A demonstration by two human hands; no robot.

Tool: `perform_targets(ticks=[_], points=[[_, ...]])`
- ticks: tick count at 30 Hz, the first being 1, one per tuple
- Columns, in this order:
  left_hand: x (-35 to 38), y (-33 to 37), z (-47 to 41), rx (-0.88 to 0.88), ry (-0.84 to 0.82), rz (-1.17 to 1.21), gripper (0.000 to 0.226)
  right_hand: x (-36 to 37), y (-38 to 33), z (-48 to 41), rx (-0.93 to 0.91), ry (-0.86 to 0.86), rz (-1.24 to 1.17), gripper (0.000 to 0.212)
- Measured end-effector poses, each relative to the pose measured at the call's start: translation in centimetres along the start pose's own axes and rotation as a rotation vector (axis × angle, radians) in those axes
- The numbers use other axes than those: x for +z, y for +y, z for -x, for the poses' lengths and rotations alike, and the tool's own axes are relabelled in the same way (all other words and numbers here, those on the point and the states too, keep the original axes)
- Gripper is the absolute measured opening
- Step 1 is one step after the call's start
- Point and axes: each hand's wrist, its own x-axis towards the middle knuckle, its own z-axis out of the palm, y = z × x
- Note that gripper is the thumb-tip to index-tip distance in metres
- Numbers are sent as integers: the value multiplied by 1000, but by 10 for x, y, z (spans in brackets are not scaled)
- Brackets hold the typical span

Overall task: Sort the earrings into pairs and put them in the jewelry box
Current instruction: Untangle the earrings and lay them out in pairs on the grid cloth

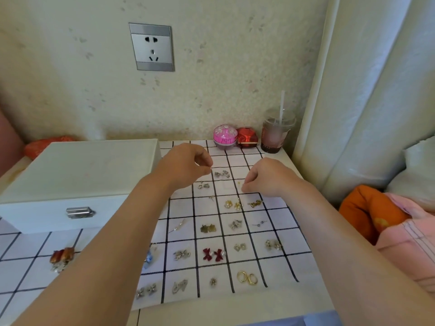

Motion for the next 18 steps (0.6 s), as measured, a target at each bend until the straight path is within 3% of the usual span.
perform_targets(ticks=[5,13,18], points=[[-5,-1,2,-5,-29,-24,10,3,-6,-1,-39,15,46,0],[-4,-1,8,-79,-159,-157,8,5,-25,1,-190,24,-127,8],[6,-1,11,-112,-304,-275,14,16,-35,5,-248,-14,-40,20]])
